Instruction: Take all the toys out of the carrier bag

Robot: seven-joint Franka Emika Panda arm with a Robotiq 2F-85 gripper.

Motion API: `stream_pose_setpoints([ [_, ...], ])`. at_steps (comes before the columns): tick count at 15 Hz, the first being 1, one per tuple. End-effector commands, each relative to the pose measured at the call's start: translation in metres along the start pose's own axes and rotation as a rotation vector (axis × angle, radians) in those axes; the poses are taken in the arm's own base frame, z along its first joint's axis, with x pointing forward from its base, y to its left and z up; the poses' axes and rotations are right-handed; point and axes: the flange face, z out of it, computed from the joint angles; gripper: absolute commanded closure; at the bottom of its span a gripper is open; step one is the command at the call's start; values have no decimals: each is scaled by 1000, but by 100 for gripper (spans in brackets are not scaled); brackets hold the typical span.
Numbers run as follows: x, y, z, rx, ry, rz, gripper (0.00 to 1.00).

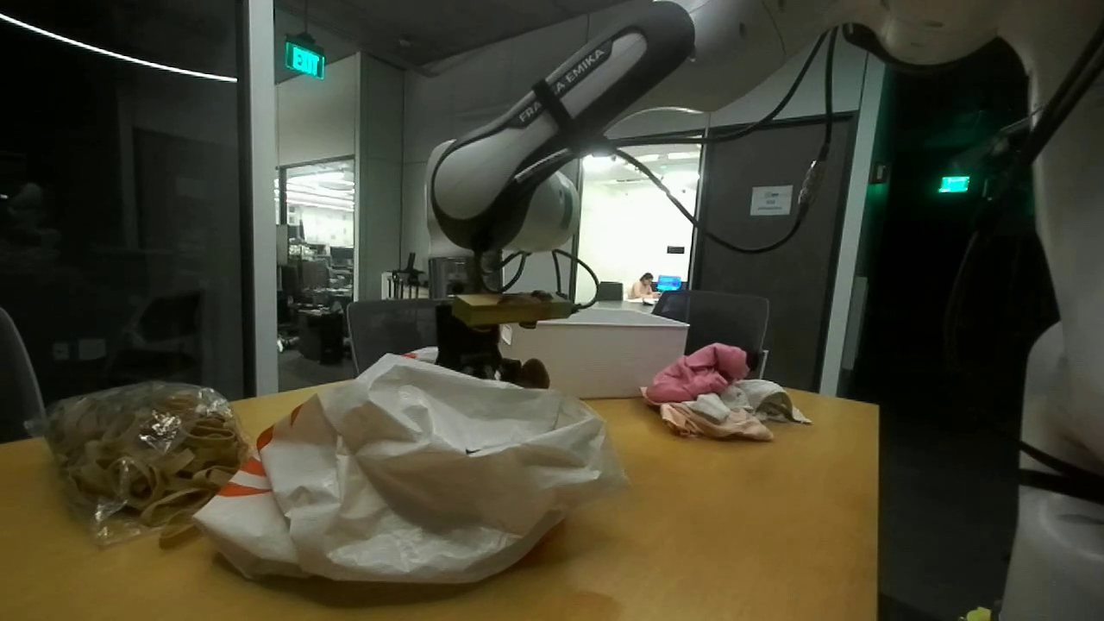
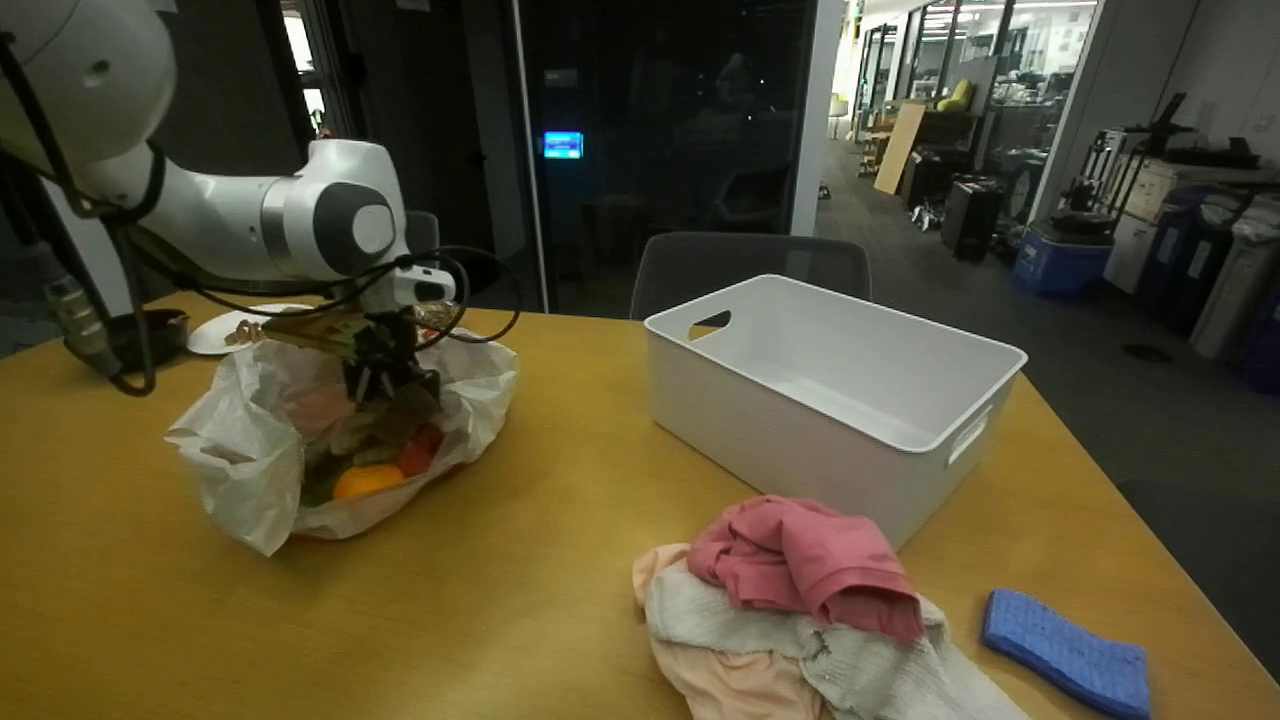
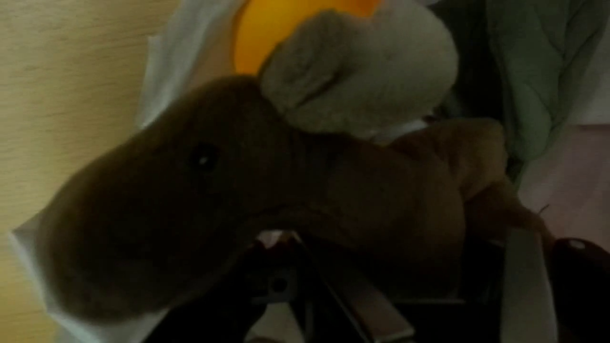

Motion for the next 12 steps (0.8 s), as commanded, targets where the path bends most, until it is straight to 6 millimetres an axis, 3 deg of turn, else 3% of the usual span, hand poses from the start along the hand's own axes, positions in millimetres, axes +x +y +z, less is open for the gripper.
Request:
stream_pose_setpoints([
  [1,-12,-3,-38,-90,20,21,86],
  [2,-15,-3,-45,-125,16,27,93],
  [4,-23,-1,-61,-168,-42,28,97],
  [9,-44,16,-115,-170,-199,9,95],
  [12,-51,43,-131,-215,-323,59,95],
])
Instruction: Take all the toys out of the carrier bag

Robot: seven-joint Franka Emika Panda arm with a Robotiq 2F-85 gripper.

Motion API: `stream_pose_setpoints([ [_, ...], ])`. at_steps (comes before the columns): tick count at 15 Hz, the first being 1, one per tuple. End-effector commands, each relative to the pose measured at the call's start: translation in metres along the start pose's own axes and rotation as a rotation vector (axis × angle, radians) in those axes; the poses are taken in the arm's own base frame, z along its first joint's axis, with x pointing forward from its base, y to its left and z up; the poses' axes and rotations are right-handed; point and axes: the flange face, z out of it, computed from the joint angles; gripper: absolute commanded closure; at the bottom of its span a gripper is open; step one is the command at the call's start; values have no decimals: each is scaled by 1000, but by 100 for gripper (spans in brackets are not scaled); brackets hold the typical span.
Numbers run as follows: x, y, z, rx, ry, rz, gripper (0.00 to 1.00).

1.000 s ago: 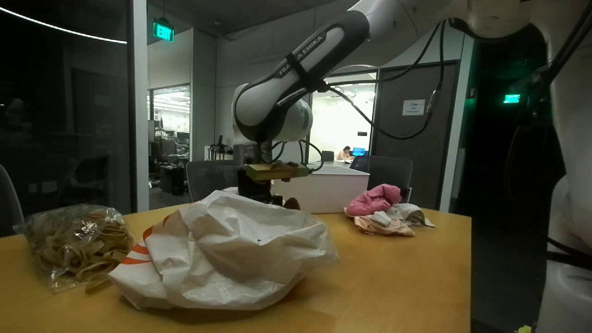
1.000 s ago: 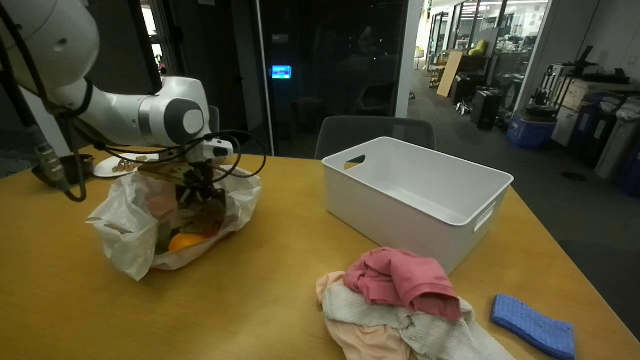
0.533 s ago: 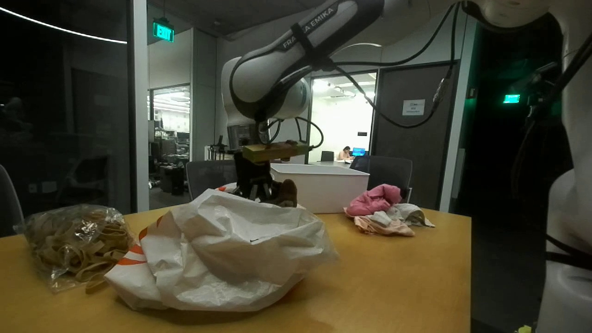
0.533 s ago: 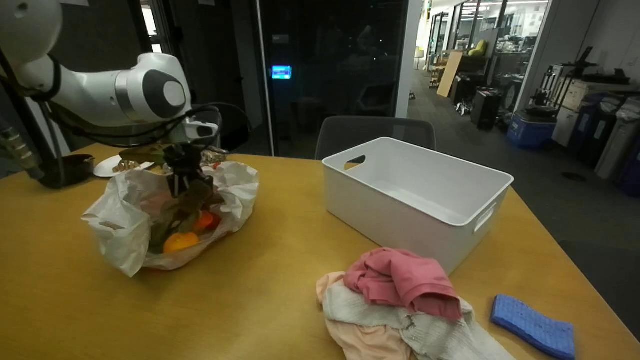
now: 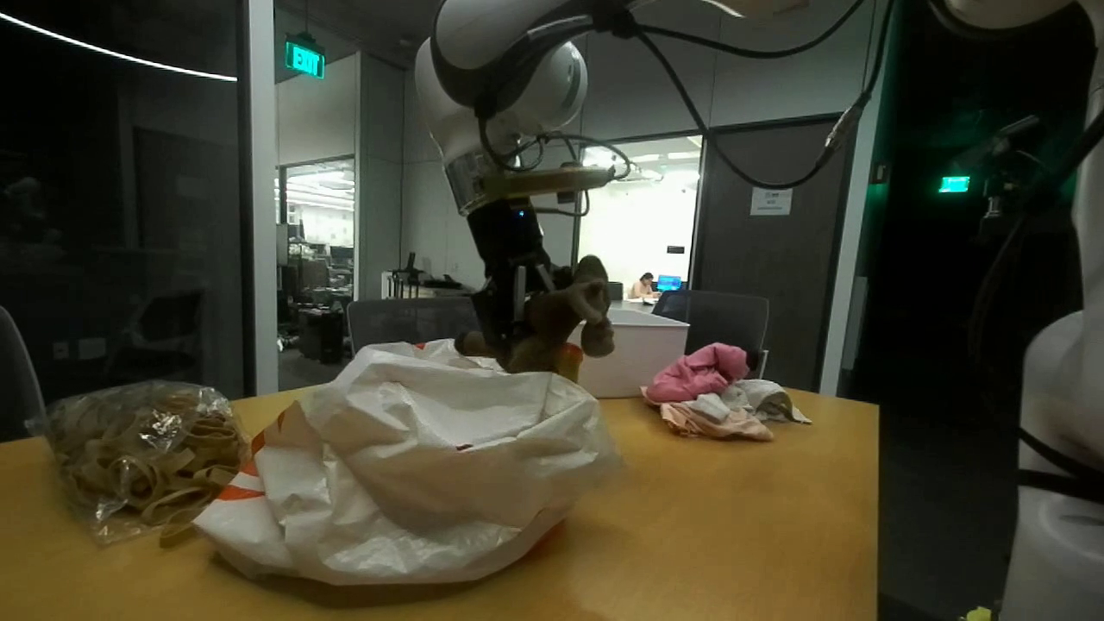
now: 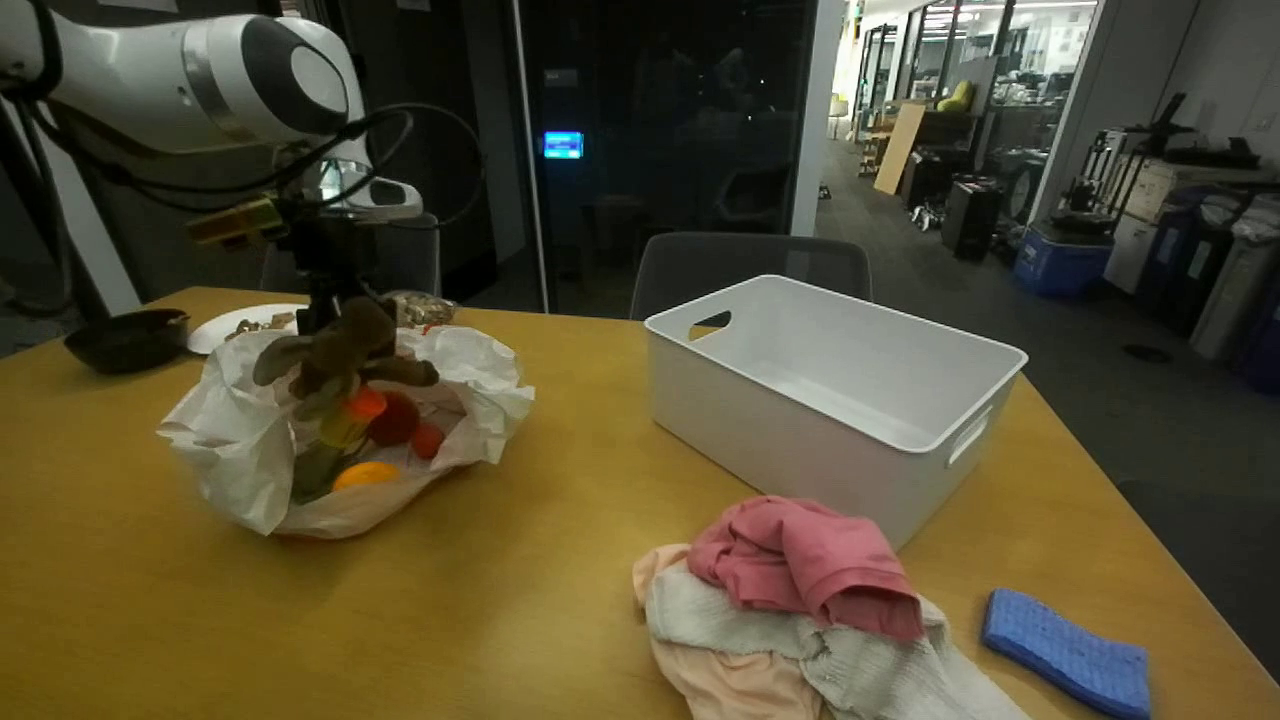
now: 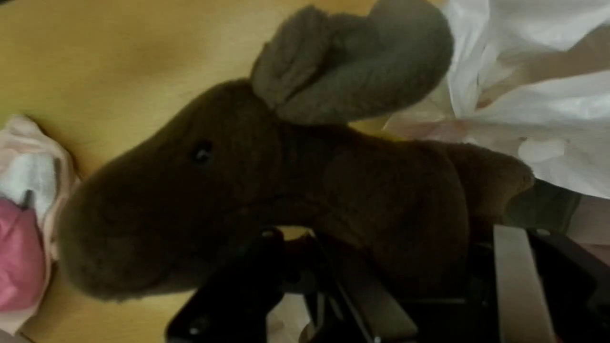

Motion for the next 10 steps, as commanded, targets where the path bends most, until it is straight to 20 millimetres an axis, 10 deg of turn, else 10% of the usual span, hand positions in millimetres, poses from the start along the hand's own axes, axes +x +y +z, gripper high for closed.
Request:
stream_pose_setpoints([
  [1,-7,40,-13,-11,-164,23,96],
  [10,39,144,122,-107,-432,436,96],
])
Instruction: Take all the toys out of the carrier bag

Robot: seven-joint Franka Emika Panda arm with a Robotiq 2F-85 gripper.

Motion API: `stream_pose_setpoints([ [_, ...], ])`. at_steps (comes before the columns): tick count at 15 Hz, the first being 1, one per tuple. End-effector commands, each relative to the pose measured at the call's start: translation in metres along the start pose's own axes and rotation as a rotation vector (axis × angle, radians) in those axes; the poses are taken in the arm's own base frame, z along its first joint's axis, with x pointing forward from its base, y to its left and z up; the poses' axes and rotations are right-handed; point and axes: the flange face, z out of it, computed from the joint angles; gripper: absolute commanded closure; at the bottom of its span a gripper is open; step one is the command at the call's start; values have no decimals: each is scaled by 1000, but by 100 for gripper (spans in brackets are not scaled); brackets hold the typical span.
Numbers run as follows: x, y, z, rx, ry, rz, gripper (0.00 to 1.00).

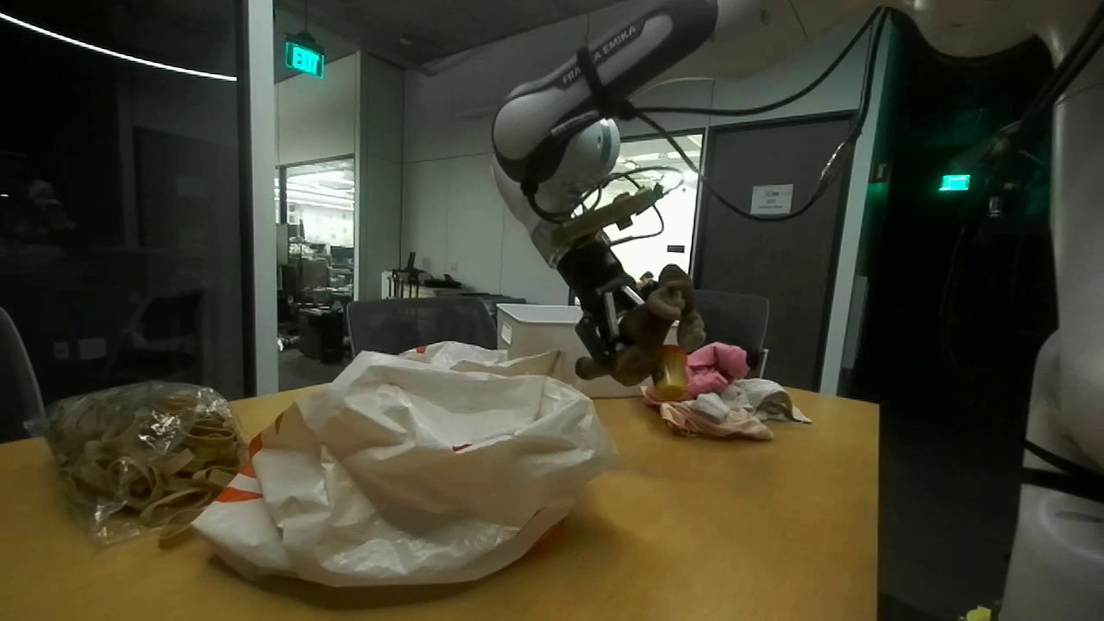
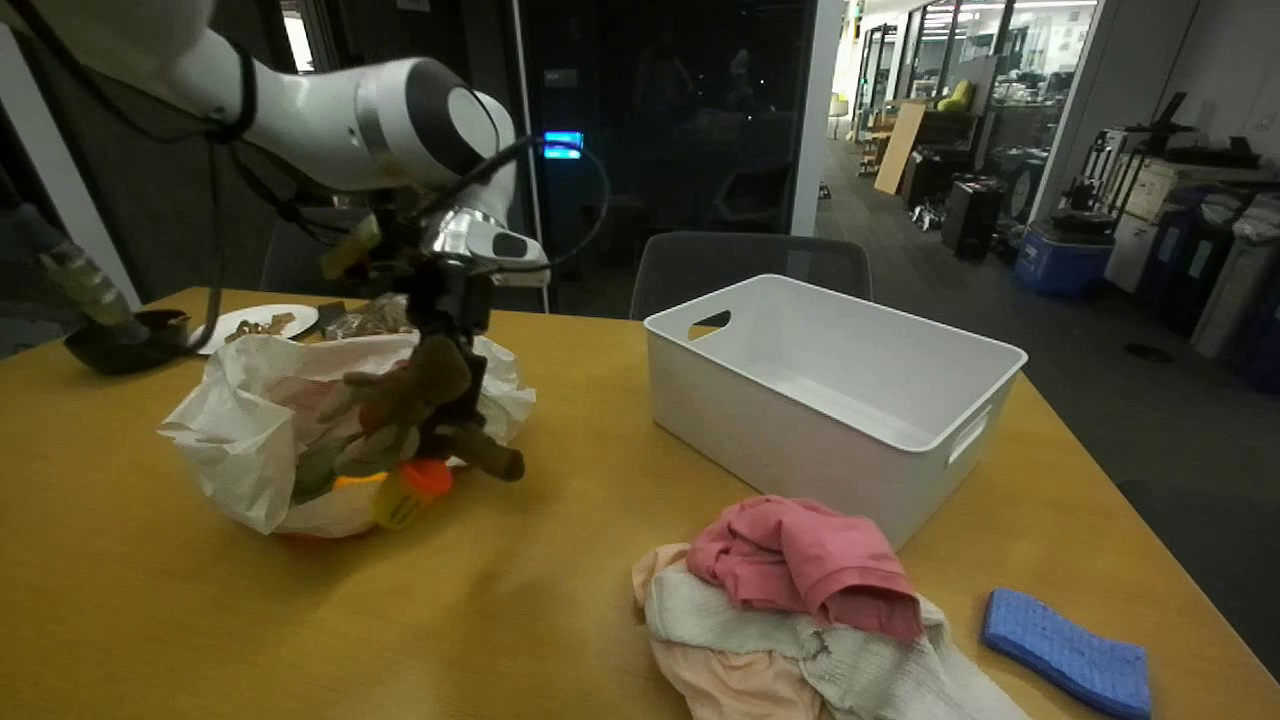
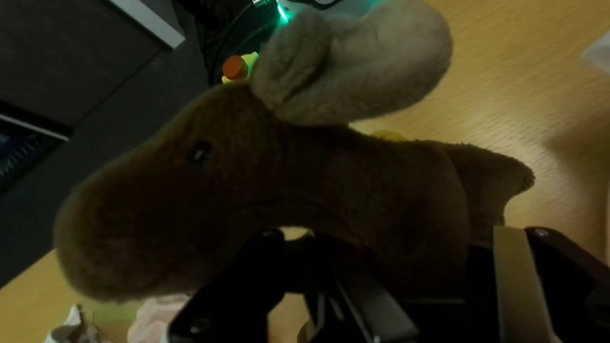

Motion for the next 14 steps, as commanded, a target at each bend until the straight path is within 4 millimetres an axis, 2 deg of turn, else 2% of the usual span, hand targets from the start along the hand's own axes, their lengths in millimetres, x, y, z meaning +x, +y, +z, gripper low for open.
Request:
stream_pose_setpoints([
  [1,46,6,46,-4,-49,152,96],
  [2,61,4,58,4,-38,190,96],
  [5,107,-4,75,14,36,299,96],
  [7,125,-12,78,18,87,345,96],
  [9,134,-16,76,19,116,384,96],
  [10,133,-17,73,19,109,391,71],
  [11,129,-17,66,30,111,385,69],
  [14,106,-12,38,42,162,382,48],
])
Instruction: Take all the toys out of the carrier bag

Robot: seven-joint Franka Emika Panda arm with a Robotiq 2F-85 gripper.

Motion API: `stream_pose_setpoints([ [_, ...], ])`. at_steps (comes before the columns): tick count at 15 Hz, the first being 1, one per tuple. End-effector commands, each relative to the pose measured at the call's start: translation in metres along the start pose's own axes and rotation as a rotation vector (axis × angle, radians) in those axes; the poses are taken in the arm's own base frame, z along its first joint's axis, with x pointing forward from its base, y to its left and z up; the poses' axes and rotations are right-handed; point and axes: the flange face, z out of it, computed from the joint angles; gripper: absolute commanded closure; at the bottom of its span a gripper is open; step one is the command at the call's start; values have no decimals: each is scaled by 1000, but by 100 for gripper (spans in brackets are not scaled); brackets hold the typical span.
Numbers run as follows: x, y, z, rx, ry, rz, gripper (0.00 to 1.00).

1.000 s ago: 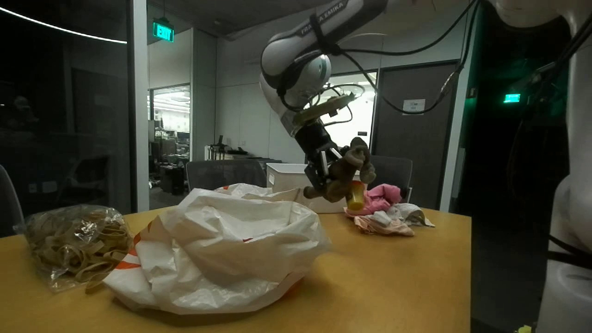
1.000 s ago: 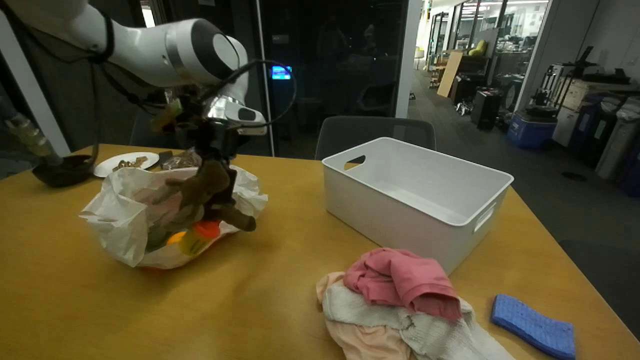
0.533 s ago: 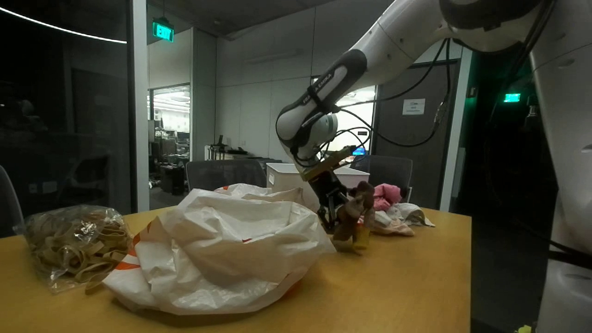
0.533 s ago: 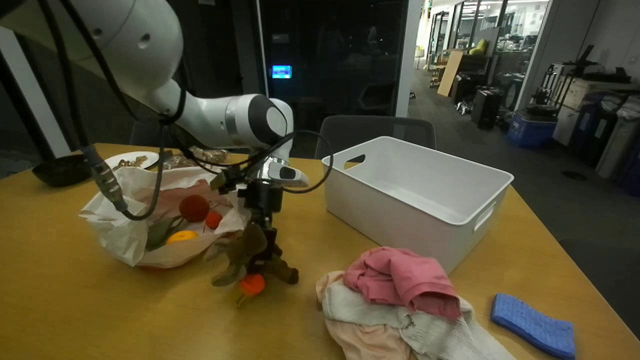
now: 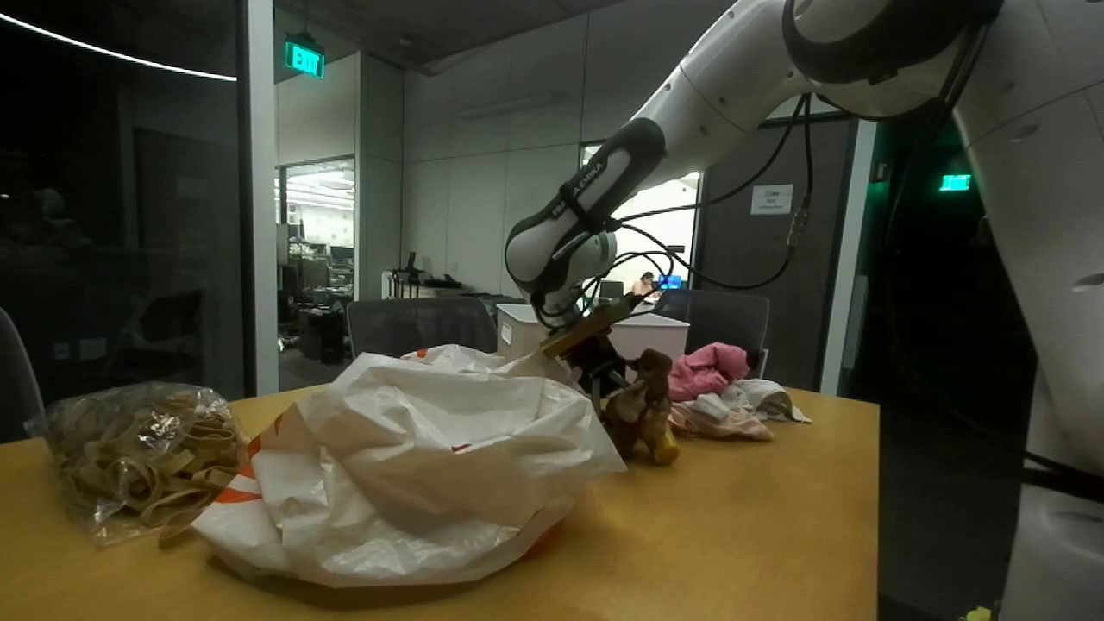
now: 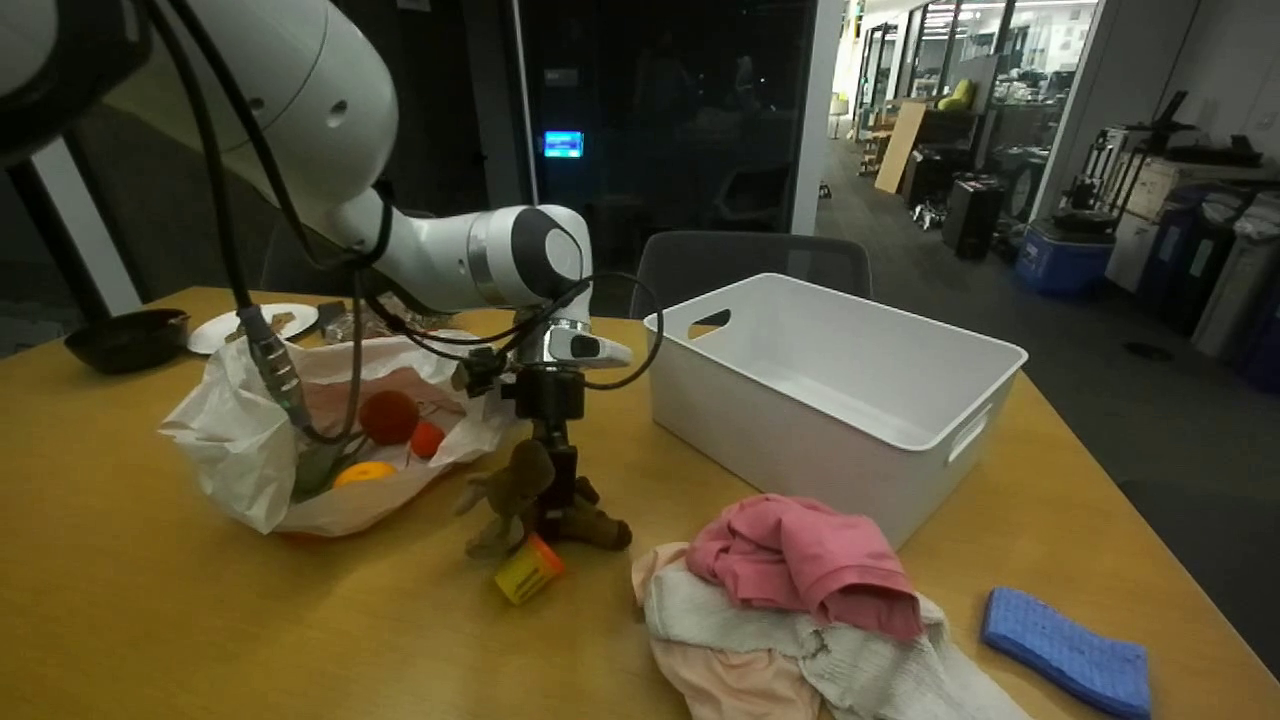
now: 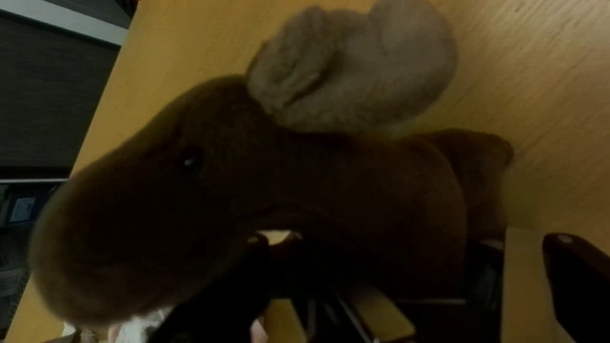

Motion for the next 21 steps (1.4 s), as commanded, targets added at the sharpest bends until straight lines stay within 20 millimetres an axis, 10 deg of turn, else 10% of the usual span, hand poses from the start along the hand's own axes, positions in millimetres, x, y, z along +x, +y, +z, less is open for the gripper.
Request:
stream_pose_setpoints([
  [1,-24,16,-37,3,90,15,40],
  [8,-87,55,-107,-103,362,28,0],
  [21,-177,-33,-151,257,272,-605,0],
])
